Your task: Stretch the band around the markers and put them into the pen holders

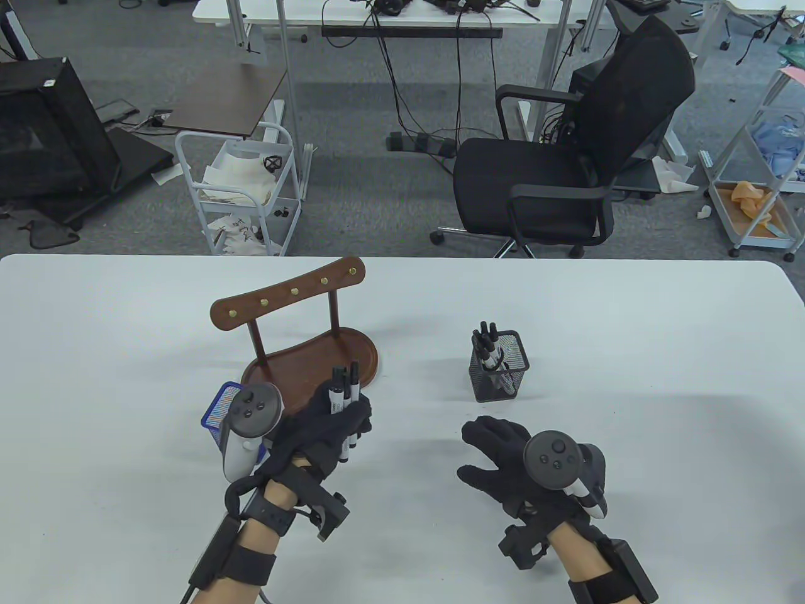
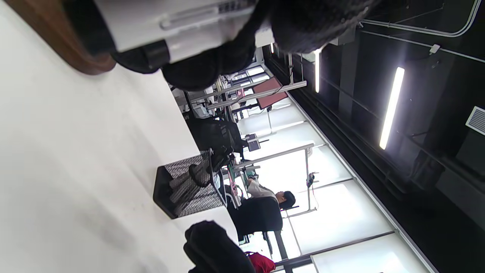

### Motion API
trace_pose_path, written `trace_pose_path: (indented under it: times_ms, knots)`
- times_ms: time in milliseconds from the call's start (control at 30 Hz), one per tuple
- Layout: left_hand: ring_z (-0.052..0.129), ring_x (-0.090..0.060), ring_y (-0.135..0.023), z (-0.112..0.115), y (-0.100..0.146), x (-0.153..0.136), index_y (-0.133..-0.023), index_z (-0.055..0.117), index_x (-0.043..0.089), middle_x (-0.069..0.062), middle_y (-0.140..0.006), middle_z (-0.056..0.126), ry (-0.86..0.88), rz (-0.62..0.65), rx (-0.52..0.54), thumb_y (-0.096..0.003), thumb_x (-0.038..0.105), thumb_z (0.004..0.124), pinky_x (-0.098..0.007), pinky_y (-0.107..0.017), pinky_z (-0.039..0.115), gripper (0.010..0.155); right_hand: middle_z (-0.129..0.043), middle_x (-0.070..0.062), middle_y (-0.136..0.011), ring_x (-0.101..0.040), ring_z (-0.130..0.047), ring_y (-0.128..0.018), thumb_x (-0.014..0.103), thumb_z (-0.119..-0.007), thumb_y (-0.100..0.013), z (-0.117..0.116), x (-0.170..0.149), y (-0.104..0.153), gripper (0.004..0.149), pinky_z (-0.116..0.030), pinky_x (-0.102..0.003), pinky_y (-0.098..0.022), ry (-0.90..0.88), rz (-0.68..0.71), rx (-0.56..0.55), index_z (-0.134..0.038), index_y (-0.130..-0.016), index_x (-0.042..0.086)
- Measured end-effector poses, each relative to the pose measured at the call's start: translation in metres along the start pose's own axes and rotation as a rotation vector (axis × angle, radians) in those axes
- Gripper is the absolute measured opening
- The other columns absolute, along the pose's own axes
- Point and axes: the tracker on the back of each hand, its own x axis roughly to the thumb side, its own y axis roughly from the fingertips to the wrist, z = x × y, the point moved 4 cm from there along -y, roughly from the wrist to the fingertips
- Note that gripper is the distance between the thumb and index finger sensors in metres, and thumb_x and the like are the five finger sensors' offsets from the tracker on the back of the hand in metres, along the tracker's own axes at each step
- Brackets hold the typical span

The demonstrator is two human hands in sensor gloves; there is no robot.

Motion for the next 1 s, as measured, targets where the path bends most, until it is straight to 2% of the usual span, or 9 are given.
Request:
trace_pose_path:
  times_ms: [267, 467, 733, 1000]
  knots:
    - [0.088, -0.031, -0.086, -0.057, 0.012, 0.006, -0.103, 0.050, 0.021, -0.009, -0.102, 0.075, -0.089, 0.014, 0.146, -0.0629, 0.038, 0.073, -0.056, -0.070, 0.073, 0.049, -0.069, -0.003, -0.119, -0.038, -0.061, -0.110, 0.050, -0.095, -0.041, 0.000, 0.000, 0.000, 0.066, -0.053, -0.068, -0.075, 0.014, 0.005, -0.003, -0.074, -0.101, 0.033]
    - [0.086, -0.031, -0.087, -0.092, 0.014, -0.004, -0.103, 0.050, 0.022, -0.008, -0.103, 0.075, -0.131, -0.023, 0.227, -0.0628, 0.039, 0.073, -0.058, -0.072, 0.071, 0.049, -0.068, -0.003, -0.119, -0.038, -0.060, -0.110, 0.049, -0.095, -0.041, -0.001, 0.001, 0.000, 0.066, -0.052, -0.068, -0.075, 0.020, 0.007, -0.001, -0.074, -0.101, 0.033]
    - [0.076, -0.038, -0.094, -0.118, 0.017, -0.023, -0.103, 0.049, 0.026, -0.006, -0.105, 0.073, -0.164, -0.061, 0.289, -0.0626, 0.040, 0.072, -0.065, -0.074, 0.062, 0.049, -0.068, -0.004, -0.119, -0.039, -0.059, -0.110, 0.049, -0.095, -0.041, -0.001, 0.001, 0.000, 0.065, -0.052, -0.068, -0.075, 0.025, 0.008, 0.000, -0.074, -0.101, 0.033]
    - [0.062, -0.041, -0.102, -0.130, 0.018, -0.040, -0.103, 0.049, 0.029, -0.003, -0.107, 0.072, -0.233, -0.087, 0.328, -0.0620, 0.041, 0.072, -0.063, -0.080, 0.048, 0.049, -0.067, -0.004, -0.120, -0.039, -0.059, -0.110, 0.048, -0.095, -0.041, -0.001, 0.002, 0.001, 0.065, -0.051, -0.068, -0.076, 0.036, 0.016, 0.000, -0.074, -0.101, 0.034]
